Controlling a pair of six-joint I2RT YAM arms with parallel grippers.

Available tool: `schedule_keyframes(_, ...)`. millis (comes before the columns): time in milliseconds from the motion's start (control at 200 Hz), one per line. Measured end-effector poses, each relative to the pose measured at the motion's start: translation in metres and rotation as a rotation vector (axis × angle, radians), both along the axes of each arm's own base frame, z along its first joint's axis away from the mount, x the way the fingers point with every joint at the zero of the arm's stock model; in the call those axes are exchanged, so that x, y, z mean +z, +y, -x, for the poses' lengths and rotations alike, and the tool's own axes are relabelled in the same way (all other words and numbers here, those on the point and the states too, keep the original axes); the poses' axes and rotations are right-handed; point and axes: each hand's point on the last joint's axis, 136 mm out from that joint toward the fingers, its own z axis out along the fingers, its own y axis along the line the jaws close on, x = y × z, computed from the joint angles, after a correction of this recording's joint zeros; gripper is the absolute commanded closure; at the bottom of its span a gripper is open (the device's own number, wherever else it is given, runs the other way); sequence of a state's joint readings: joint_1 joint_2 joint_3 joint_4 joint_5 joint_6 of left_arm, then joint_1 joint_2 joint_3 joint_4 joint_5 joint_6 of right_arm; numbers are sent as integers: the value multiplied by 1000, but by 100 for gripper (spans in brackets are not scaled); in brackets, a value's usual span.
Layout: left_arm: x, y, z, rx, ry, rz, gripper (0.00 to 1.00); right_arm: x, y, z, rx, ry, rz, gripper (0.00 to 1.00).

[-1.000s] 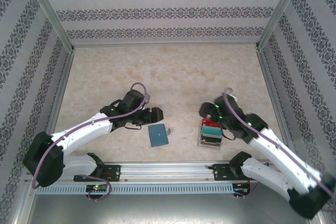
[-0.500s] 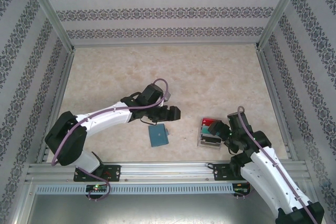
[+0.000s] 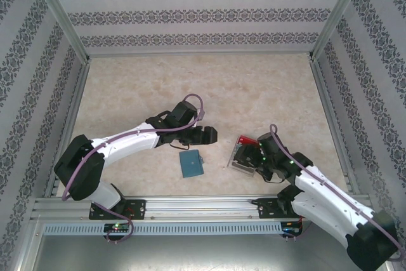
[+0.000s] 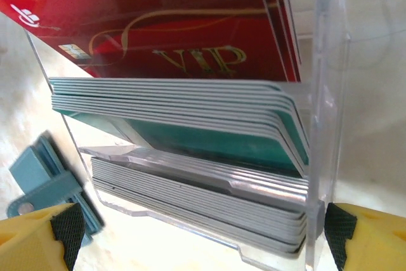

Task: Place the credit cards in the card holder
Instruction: Move the storage box to the center of the table.

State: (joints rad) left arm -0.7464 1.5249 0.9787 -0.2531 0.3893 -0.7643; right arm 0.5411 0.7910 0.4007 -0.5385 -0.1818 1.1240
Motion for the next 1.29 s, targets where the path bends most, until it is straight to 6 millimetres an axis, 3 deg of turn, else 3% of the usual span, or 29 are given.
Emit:
schedule_keyframes(275, 5, 29, -18, 177, -48, -79, 19, 6, 39, -44, 56, -23, -53, 2)
schedule_keyframes(440, 12, 56, -27, 300, -62, -100, 32, 16, 74, -76, 139, -50, -78, 2)
schedule_keyframes(570, 9, 82, -32, 404, -48, -108, 34, 20, 97, -94, 177, -77, -100, 2)
schedule_keyframes(789, -4, 119, -29, 541, 3, -104, 36, 21, 136, -112, 238, -87, -123, 2)
schedule_keyframes(1019, -8, 137, -36, 616, 39, -67, 40, 20, 176, -120, 342, -98, -142, 10)
schedule_keyframes(1139, -8, 141, -40, 639, 50, -49, 36, 31, 181, -123, 392, -134, -124, 14)
schedule_keyframes(1294, -7, 141, -42, 644, 49, -37, 32, 44, 167, -122, 459, -171, -10, 22)
